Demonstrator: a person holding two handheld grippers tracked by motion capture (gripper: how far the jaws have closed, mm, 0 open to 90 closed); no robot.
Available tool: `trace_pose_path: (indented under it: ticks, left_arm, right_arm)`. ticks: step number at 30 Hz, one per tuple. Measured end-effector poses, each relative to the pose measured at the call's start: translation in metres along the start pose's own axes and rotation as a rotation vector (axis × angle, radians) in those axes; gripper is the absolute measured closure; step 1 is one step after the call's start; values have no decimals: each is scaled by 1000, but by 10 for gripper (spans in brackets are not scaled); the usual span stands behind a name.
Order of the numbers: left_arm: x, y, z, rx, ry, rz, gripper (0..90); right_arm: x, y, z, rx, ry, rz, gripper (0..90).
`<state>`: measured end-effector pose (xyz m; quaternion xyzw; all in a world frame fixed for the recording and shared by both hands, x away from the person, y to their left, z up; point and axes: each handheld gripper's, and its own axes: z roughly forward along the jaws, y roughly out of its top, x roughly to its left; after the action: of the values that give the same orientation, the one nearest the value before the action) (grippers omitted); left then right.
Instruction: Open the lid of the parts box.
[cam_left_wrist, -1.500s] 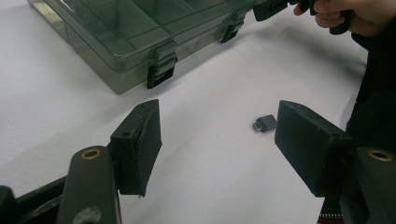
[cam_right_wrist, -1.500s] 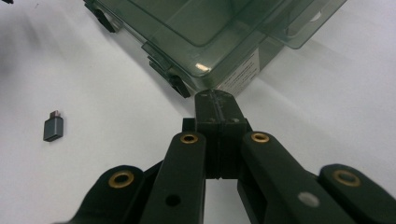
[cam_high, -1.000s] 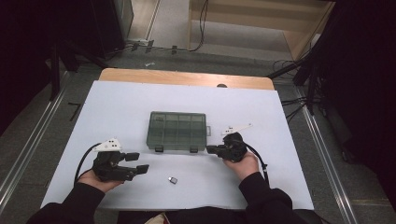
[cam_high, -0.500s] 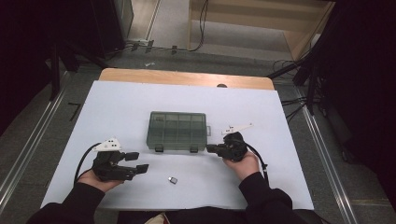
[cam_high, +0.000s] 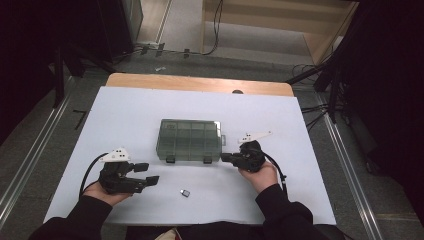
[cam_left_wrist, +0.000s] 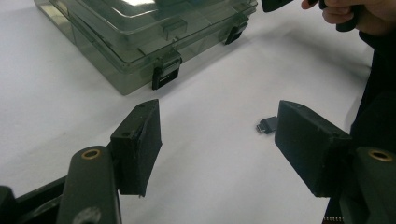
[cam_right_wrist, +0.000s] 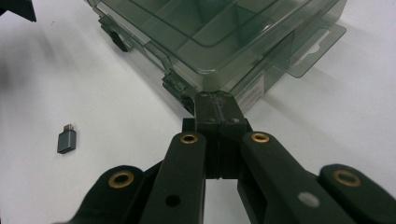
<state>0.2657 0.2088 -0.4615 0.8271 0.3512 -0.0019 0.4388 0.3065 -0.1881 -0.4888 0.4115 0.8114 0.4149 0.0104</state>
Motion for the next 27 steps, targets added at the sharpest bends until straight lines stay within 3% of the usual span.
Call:
trace_pose_path:
  ticks: [12, 27]
  left_arm:
    - [2, 1, -1, -12, 12, 1, 321]
    - [7, 7, 2, -43, 17, -28, 295]
  right_arm:
    - [2, 8, -2, -26, 8, -8, 874]
    - [1, 22, -7, -39, 24, -4, 874]
